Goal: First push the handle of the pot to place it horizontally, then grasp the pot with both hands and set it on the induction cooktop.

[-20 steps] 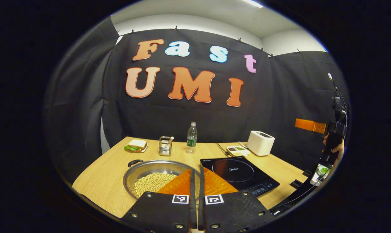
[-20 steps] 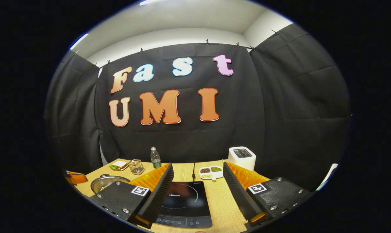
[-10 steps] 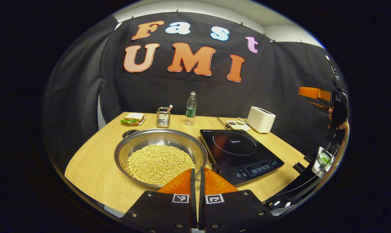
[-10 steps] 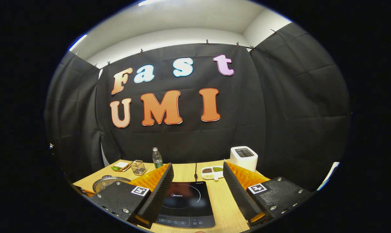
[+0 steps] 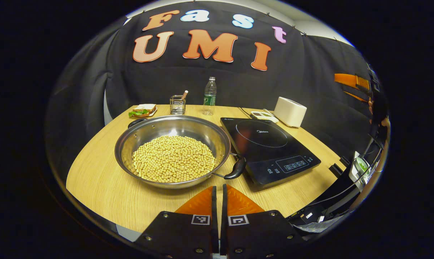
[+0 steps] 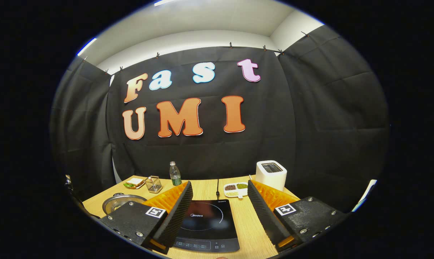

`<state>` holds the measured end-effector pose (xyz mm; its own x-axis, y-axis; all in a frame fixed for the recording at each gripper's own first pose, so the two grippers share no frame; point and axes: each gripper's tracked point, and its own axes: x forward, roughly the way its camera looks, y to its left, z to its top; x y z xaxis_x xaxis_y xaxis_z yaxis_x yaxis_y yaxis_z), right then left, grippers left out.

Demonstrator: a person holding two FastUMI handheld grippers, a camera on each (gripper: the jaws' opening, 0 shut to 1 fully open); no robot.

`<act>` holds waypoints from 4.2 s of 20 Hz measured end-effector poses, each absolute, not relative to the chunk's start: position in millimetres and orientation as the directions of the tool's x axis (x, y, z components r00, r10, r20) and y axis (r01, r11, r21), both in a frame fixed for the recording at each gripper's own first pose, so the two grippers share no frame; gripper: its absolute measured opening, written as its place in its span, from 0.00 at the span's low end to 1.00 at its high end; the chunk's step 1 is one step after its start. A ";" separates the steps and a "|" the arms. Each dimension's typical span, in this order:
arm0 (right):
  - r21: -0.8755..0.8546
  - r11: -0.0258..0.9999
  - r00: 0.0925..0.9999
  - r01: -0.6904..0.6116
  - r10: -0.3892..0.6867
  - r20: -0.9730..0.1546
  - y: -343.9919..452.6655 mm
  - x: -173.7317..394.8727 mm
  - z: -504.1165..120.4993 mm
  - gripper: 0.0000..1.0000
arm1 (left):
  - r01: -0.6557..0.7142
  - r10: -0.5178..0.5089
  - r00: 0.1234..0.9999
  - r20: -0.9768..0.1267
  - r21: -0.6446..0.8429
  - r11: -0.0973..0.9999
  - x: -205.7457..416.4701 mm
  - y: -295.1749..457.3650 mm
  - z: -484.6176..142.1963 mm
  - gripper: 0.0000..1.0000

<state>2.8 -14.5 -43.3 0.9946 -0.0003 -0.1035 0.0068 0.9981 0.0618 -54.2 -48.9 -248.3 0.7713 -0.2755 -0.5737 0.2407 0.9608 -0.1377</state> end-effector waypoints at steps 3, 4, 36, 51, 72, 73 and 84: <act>0.059 0.998 0.995 0.008 -0.002 -0.102 -15.1 1.5 -43.8 0.95 | 0.235 -0.263 0.757 -0.597 -0.126 0.964 -51.0 -48.6 -259.6 0.04; 0.058 0.998 0.995 0.008 -0.002 -0.103 -14.7 1.6 -44.9 0.95 | 0.235 -0.261 0.753 -0.604 -0.123 0.964 -52.4 -48.9 -262.1 0.04; 0.075 0.996 0.988 0.048 -0.036 -0.152 -48.4 15.1 -70.5 0.95 | 0.257 -0.270 0.702 -0.659 -0.119 0.959 5.9 -86.2 -288.7 0.05; 0.064 0.995 0.981 0.074 -0.061 -0.183 -61.7 21.6 -86.0 0.95 | 0.241 -0.309 0.692 -0.653 -0.194 0.951 40.9 -111.8 -290.1 0.05; 0.063 0.991 0.967 0.115 -0.097 -0.238 -89.9 39.4 -113.3 0.95 | 0.229 -0.281 0.708 -0.648 -0.166 0.959 85.2 -132.8 -288.7 0.02; 0.062 0.991 0.966 0.116 -0.098 -0.240 -90.4 40.7 -113.9 0.95 | 0.228 -0.283 0.708 -0.647 -0.170 0.959 87.4 -133.1 -288.8 0.01; 0.061 0.992 0.964 0.107 -0.089 -0.249 -68.3 42.1 -112.1 0.95 | 0.230 -0.280 0.770 -0.573 -0.160 0.960 89.7 -112.4 -246.8 0.02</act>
